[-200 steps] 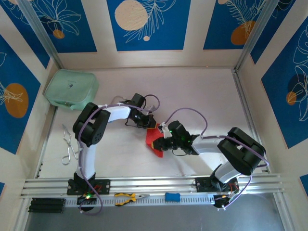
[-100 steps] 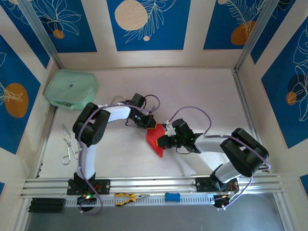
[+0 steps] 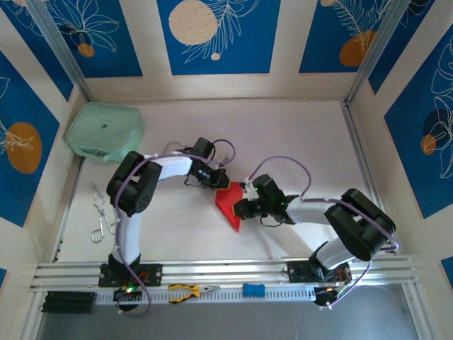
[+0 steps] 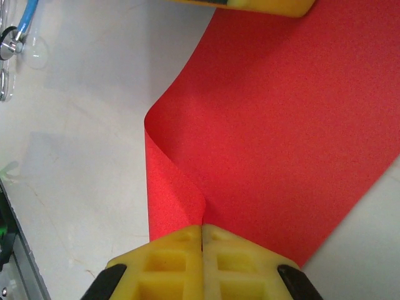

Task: Fold a paper plane with a square sheet of paper (pick it up from the middle)
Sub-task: Third fold the triangle at the center of the table.

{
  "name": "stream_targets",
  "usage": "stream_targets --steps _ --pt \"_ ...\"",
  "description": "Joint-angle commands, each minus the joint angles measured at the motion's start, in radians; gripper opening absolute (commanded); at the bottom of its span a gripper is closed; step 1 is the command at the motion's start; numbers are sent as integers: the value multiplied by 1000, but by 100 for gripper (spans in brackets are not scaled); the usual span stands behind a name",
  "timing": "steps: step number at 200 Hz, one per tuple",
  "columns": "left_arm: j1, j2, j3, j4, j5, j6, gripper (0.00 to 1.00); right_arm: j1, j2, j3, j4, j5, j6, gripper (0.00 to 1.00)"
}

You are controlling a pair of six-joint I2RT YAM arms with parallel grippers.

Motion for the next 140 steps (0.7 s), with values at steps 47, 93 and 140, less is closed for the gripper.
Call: stream_targets --steps 47,93,140 --pt "-4 -2 -27 -67 -59 19 9 -6 53 60 -45 17 -53 0" --pt "-4 -11 -27 -72 -60 20 8 -7 42 56 -68 55 -51 0" --pt "-4 -11 -28 -70 -60 19 9 -5 49 67 -71 72 -51 0"
